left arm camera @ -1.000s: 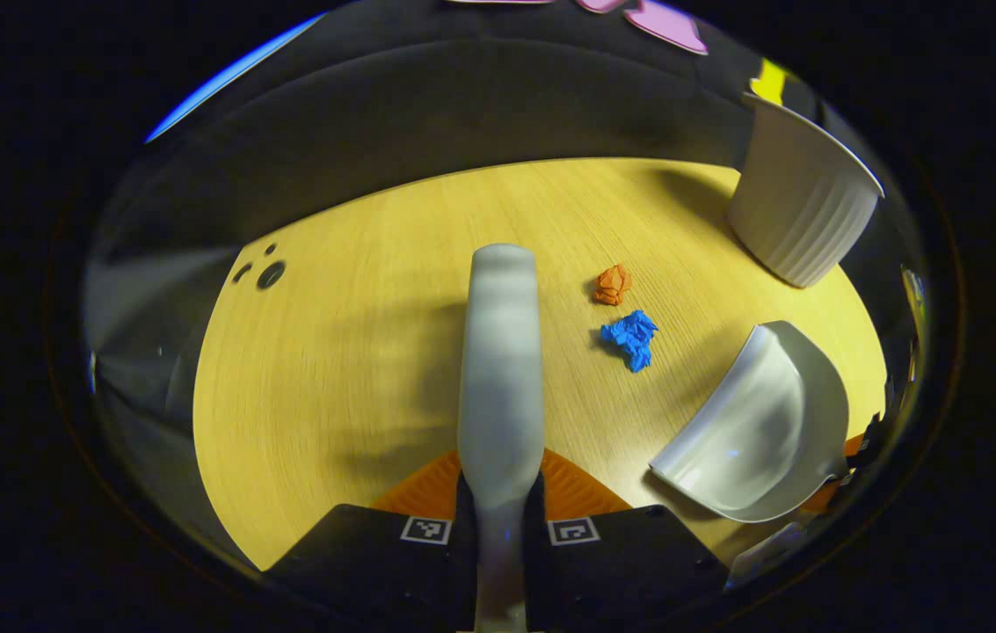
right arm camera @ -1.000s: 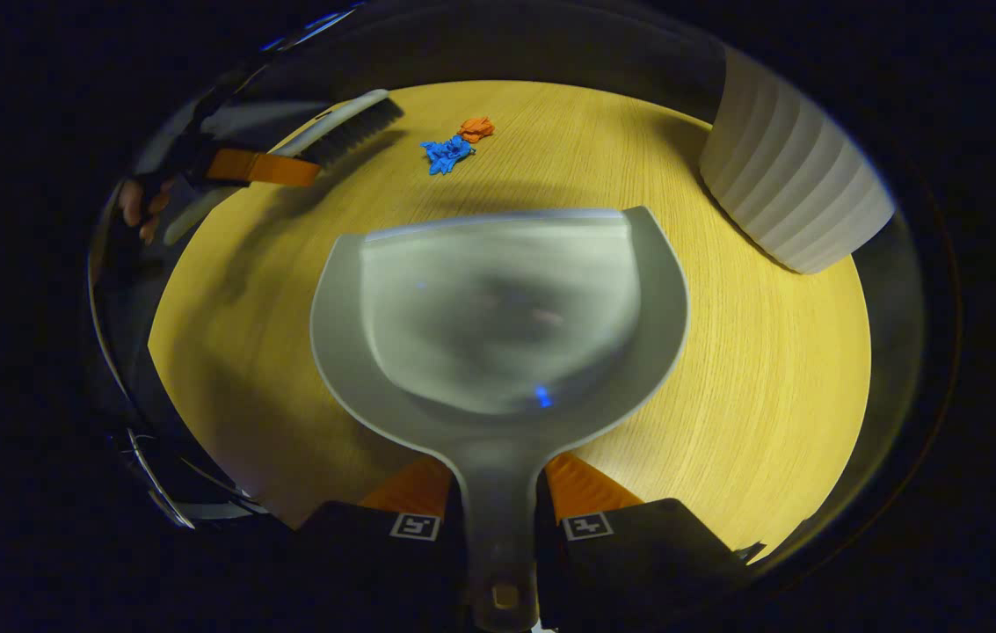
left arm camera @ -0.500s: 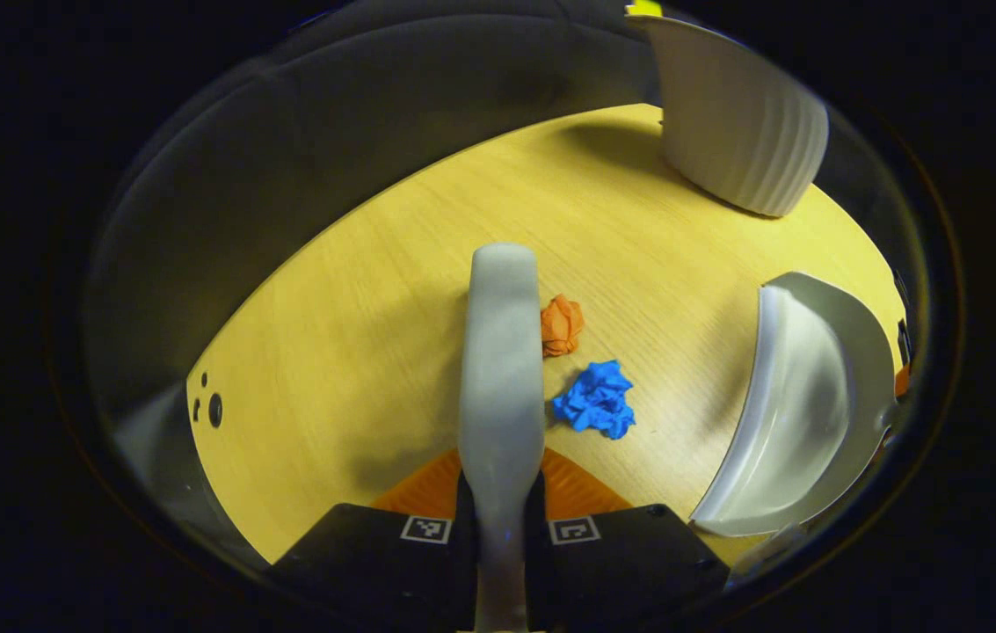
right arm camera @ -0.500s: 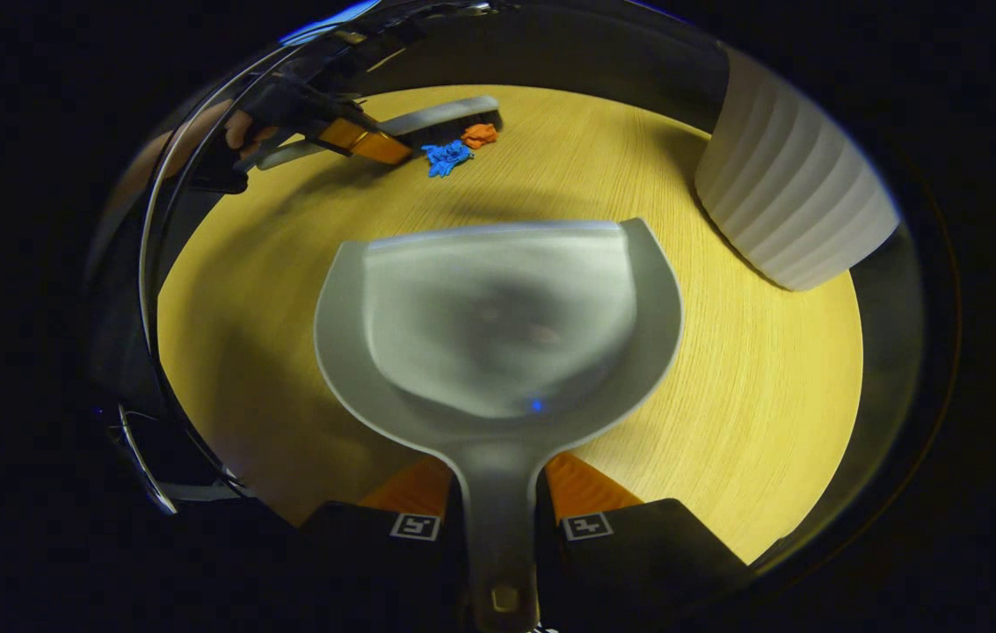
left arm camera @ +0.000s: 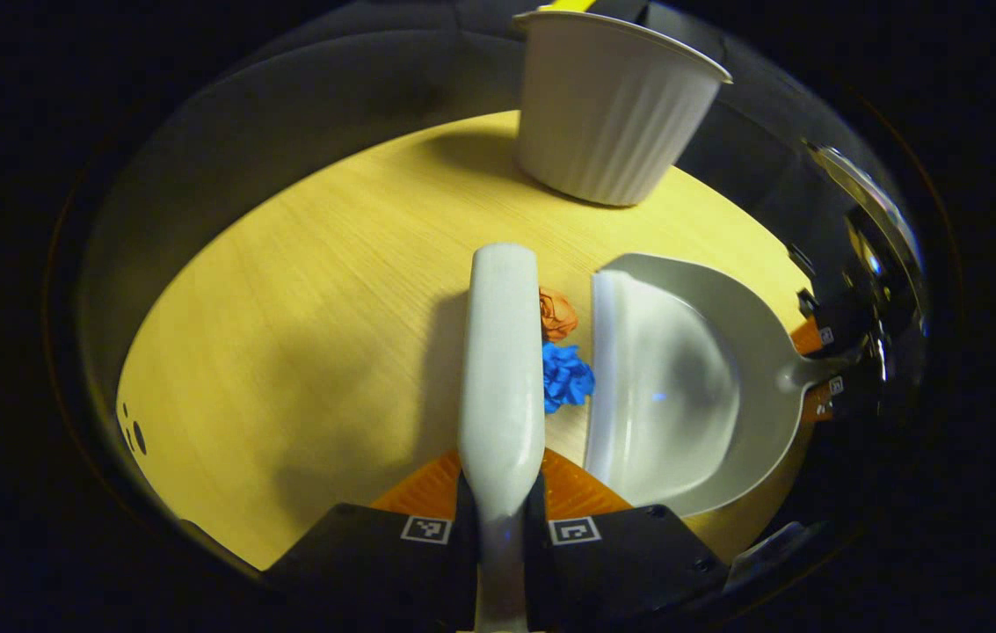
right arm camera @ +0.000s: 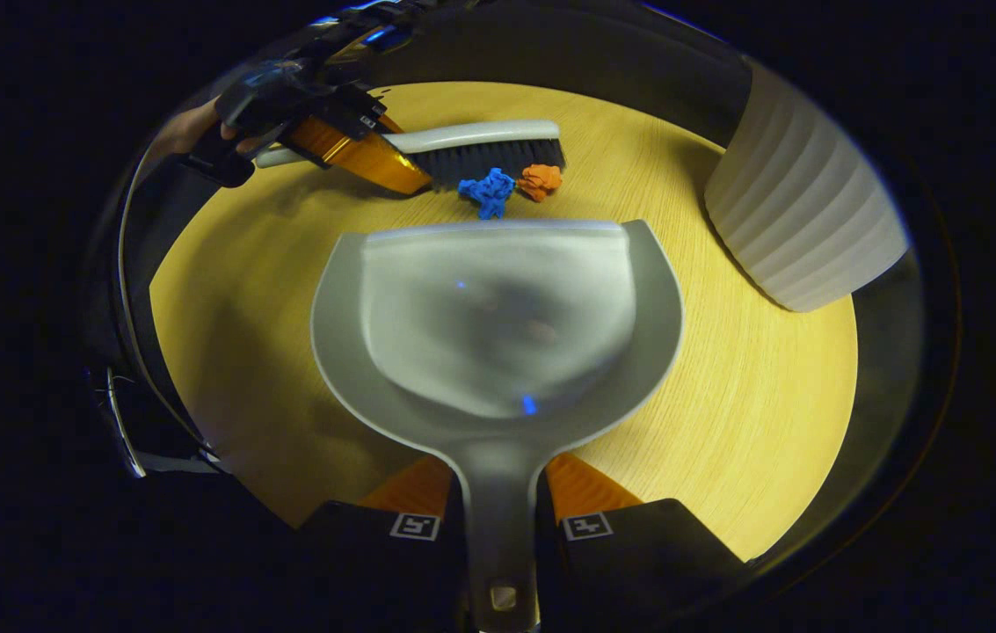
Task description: Pick up the small broom and dustpan from the desktop, sweep the trash into the dustpan with the broom, and then empty the trash into the garbage bin.
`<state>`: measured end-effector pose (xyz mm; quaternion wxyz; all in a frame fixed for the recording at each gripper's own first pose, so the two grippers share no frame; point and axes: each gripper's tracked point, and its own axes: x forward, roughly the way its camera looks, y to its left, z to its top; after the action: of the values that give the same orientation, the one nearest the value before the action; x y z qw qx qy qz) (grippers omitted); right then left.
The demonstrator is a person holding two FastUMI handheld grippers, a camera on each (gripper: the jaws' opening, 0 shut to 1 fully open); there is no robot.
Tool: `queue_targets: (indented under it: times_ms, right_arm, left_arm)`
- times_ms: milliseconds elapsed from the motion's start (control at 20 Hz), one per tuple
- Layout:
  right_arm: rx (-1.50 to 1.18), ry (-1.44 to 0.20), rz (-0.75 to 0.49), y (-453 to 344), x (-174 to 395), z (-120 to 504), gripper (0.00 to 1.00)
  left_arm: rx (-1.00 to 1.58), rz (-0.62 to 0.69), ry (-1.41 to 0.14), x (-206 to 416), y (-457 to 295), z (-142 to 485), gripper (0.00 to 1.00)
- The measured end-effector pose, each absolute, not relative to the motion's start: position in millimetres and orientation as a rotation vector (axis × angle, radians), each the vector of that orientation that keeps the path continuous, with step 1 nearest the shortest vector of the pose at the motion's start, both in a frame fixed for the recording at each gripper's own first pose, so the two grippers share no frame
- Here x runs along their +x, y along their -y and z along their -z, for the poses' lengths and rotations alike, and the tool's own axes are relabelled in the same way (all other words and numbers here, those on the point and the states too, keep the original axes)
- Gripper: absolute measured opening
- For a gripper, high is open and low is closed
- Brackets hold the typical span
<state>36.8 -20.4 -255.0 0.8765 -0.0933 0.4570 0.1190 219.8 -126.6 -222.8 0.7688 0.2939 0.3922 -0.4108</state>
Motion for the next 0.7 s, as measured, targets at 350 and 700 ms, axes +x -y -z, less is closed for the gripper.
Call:
queue_targets:
  times_ms: [350,700]
  right_arm:
    - [-0.209,-0.938,-0.262,23.1,41.7,246.4,0.36]
    - [-0.177,-0.897,-0.236,35.9,46.0,251.8,0.35]
  left_arm:
    - [0.603,1.084,-0.943,156.1,145.1,224.0,0.26]
    - [0.398,0.801,-0.834,158.7,121.0,205.9,0.26]
